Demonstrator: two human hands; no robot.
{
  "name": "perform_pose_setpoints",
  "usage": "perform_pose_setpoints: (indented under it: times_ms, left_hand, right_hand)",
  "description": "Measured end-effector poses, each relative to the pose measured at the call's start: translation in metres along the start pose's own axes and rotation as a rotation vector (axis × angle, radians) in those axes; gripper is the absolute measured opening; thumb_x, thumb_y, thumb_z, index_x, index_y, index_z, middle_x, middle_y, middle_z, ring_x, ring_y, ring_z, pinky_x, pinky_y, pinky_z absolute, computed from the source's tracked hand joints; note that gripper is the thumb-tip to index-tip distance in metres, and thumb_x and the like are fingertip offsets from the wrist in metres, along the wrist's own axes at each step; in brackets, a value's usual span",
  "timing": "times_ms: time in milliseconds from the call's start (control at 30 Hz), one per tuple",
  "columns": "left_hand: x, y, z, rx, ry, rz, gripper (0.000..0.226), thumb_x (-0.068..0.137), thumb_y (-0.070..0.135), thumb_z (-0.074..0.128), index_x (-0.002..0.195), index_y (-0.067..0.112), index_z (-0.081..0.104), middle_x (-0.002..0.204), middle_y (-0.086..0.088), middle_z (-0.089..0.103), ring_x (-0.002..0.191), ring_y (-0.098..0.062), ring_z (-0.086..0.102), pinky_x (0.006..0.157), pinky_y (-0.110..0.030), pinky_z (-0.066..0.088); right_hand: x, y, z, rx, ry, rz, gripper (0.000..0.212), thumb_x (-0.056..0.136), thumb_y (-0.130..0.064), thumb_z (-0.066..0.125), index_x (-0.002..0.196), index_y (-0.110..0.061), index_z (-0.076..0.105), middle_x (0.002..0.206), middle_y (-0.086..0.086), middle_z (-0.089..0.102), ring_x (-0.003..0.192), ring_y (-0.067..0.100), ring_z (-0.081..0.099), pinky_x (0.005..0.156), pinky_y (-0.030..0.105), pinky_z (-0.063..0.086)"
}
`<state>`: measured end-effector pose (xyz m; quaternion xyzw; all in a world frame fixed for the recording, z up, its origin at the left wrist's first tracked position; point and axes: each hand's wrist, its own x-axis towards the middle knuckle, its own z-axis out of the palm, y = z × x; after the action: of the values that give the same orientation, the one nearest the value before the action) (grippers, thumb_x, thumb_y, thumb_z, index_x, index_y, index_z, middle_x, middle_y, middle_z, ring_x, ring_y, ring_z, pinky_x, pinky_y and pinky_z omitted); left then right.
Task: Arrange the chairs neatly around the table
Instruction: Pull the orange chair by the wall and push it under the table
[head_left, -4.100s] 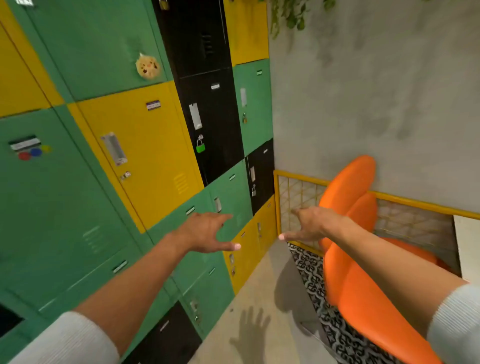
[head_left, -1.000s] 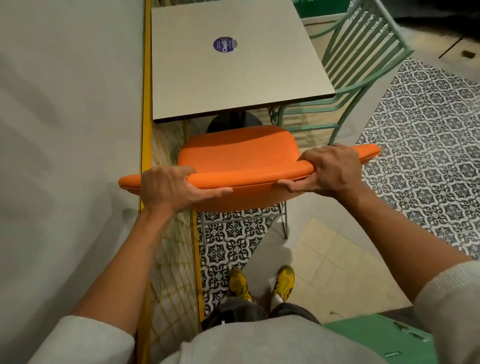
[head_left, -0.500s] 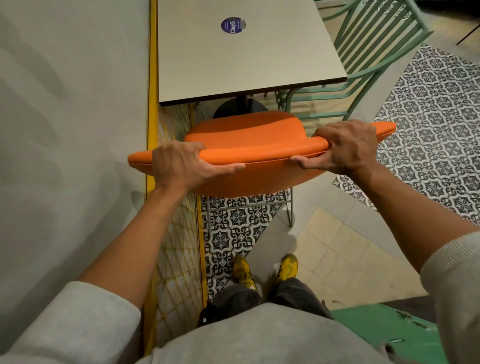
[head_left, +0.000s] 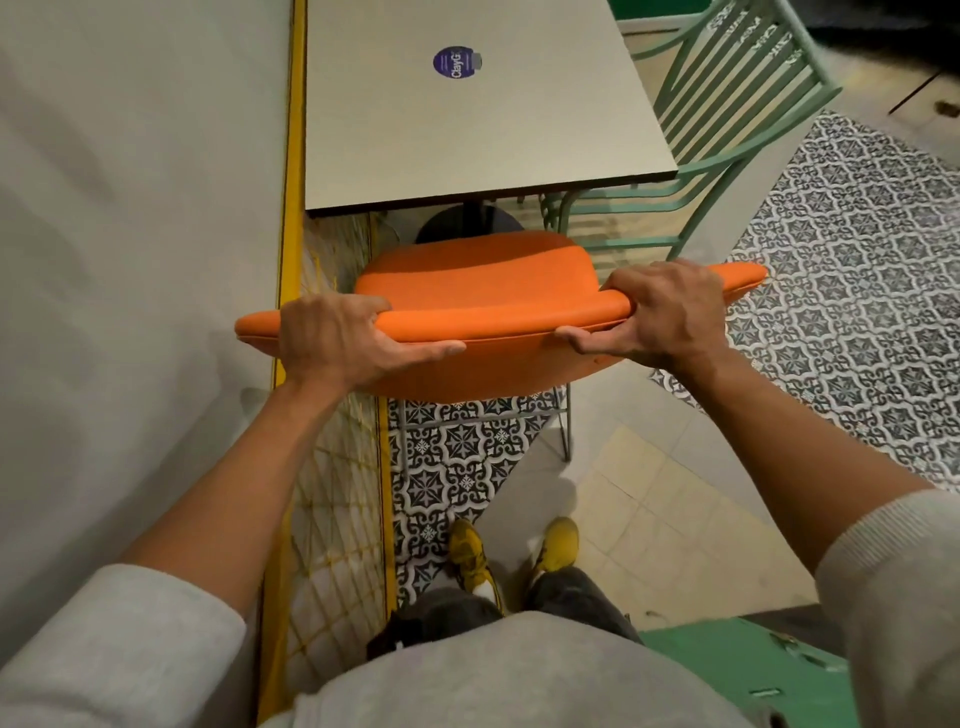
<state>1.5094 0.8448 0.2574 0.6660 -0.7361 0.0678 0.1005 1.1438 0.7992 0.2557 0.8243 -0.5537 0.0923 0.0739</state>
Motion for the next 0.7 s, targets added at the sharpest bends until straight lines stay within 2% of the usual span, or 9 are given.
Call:
perform_pose_setpoints:
  times_ms: [133, 300, 467, 700]
  left_hand:
    - [-0.003, -0.001, 0.002, -0.003, 0.017, -0.012, 0.099, 0.058, 0.114, 0.035, 0.070, 0.022, 0.070, 0.058, 0.003, 0.059, 0.052, -0.020, 0.056, 0.055, -0.030, 0.047]
    - [0.000, 0.001, 0.003, -0.004, 0.035, 0.000, 0.093, 0.060, 0.112, 0.040, 0.061, 0.022, 0.062, 0.052, 0.005, 0.053, 0.048, -0.020, 0.052, 0.051, -0.031, 0.048]
    - [0.000, -0.002, 0.004, 0.004, 0.041, 0.001, 0.095, 0.061, 0.112, 0.039, 0.066, 0.022, 0.068, 0.054, 0.005, 0.055, 0.049, -0.019, 0.054, 0.052, -0.032, 0.050]
    - [0.011, -0.011, 0.006, -0.025, 0.044, 0.003, 0.095, 0.059, 0.112, 0.040, 0.066, 0.022, 0.066, 0.056, 0.004, 0.058, 0.051, -0.021, 0.056, 0.054, -0.031, 0.048]
  right_hand:
    - [0.000, 0.002, 0.003, 0.000, 0.009, -0.004, 0.098, 0.073, -0.111, 0.032, 0.081, -0.022, 0.070, 0.079, 0.002, 0.073, 0.072, 0.025, 0.066, 0.078, 0.041, 0.053]
    - [-0.001, 0.002, 0.003, 0.005, 0.044, -0.022, 0.100, 0.075, -0.111, 0.027, 0.081, -0.021, 0.070, 0.078, 0.003, 0.074, 0.070, 0.024, 0.065, 0.073, 0.038, 0.049]
    - [-0.001, 0.001, 0.003, 0.017, 0.058, -0.029, 0.099, 0.076, -0.110, 0.030, 0.081, -0.020, 0.071, 0.079, 0.003, 0.074, 0.072, 0.025, 0.067, 0.075, 0.038, 0.051]
    - [0.007, -0.003, 0.003, 0.016, 0.076, -0.011, 0.101, 0.075, -0.111, 0.027, 0.080, -0.020, 0.071, 0.077, 0.003, 0.073, 0.069, 0.025, 0.067, 0.072, 0.037, 0.051]
